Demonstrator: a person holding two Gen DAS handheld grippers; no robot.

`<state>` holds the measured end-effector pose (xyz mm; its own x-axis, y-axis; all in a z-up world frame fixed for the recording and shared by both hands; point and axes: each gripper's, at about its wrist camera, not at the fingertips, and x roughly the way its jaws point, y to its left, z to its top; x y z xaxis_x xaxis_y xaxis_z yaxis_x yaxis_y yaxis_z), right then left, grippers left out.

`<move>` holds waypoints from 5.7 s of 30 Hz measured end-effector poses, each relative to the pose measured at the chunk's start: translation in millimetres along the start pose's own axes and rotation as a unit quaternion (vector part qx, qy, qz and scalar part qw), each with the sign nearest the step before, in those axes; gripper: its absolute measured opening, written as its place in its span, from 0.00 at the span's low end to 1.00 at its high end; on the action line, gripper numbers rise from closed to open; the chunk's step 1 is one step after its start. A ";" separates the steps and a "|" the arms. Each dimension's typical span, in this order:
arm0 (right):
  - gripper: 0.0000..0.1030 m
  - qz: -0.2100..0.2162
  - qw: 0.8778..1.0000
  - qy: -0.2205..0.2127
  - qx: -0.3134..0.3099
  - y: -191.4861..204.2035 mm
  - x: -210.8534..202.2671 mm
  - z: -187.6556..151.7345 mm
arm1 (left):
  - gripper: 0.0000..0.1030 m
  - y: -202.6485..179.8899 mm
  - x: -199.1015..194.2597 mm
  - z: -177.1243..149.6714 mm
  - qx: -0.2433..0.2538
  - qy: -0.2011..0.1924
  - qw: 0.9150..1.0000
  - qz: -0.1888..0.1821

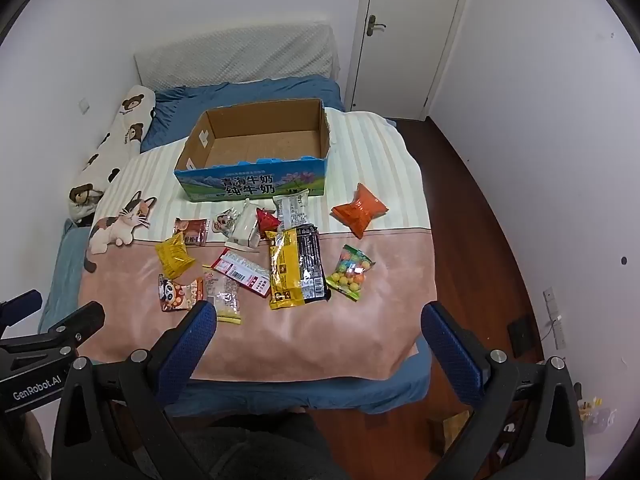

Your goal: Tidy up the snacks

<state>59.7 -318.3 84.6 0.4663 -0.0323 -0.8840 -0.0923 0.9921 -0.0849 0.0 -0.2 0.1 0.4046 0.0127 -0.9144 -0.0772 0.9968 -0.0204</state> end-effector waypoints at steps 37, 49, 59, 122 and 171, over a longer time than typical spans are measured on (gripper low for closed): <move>1.00 0.015 1.000 0.002 0.004 -2.0 -14.0 -3.3 | 1.00 -7.5 -10.3 2.9 0.003 -0.004 1.000 -0.020; 1.00 0.015 1.000 0.000 0.005 -2.8 -13.2 0.3 | 1.00 -8.4 -10.0 3.0 0.002 -0.008 1.000 -0.024; 1.00 0.016 1.000 0.000 0.006 -3.3 -13.7 2.8 | 1.00 -9.2 -9.3 3.3 0.002 -0.009 1.000 -0.024; 1.00 0.054 0.990 0.120 0.046 14.2 268.9 34.3 | 1.00 59.1 210.0 34.1 -0.132 0.121 0.984 0.016; 0.90 0.062 0.957 0.276 0.056 66.2 502.0 -62.5 | 0.53 -1.1 413.8 17.1 -0.046 0.228 0.972 -0.020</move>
<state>232.8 -276.4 -393.5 -0.0816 0.0592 -0.9949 -0.0068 0.9982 0.0600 183.1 5.3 -371.4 -0.0358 -0.0839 -0.9958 -0.1589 0.9843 -0.0772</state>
